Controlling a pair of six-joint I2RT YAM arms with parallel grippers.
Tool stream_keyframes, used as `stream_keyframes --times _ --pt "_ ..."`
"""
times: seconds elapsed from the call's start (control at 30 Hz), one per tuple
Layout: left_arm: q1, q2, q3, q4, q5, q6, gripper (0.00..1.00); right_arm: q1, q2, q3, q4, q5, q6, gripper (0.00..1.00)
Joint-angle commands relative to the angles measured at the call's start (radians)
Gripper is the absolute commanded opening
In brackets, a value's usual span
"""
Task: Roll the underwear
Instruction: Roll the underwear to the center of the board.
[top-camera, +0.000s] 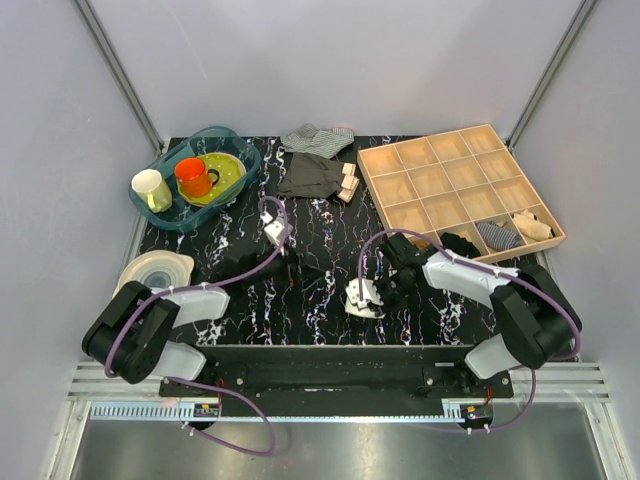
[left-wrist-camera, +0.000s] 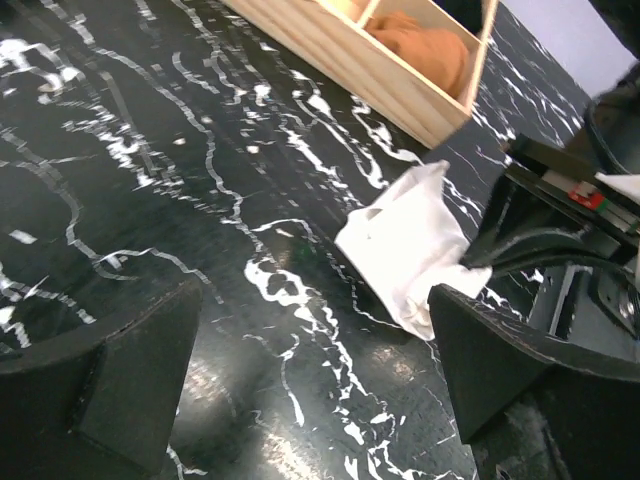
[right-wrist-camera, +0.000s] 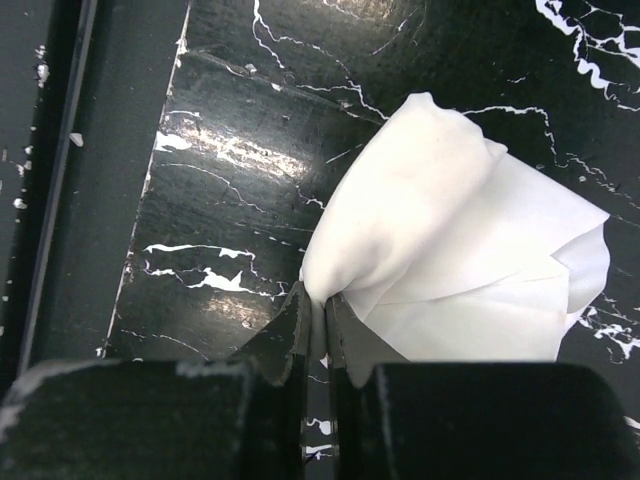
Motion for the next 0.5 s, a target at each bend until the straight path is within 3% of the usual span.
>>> stream_keyframes --times 0.0,0.07,0.13,0.2,0.27,0.3,0.4,0.47 --pt "0.056 0.031 -0.023 0.226 -0.018 -0.151 0.99 -0.026 0.05 0.06 -0.126 -0.067 -0.01 0.11" --pt "0.061 0.066 -0.052 0.347 0.103 -0.163 0.99 -0.036 0.08 0.09 -0.162 -0.081 -0.016 0.11" --pt "0.047 0.066 -0.145 0.577 0.165 -0.105 0.99 -0.051 0.111 0.119 -0.201 -0.092 -0.029 0.11" --pt "-0.012 0.036 -0.201 0.659 0.182 0.061 0.99 -0.059 0.128 0.134 -0.215 -0.093 -0.036 0.12" --pt "-0.121 -0.003 -0.181 0.528 0.156 0.189 0.99 -0.072 0.153 0.156 -0.241 -0.096 -0.047 0.12" --pt "-0.17 -0.036 -0.152 0.275 0.13 0.365 0.98 -0.076 0.162 0.168 -0.248 -0.096 -0.049 0.12" --pt "-0.365 -0.009 0.009 -0.137 -0.082 0.666 0.98 -0.091 0.188 0.182 -0.271 -0.107 -0.062 0.12" --pt "-0.417 0.026 0.049 -0.176 -0.148 0.717 0.96 -0.095 0.197 0.183 -0.275 -0.113 -0.065 0.12"
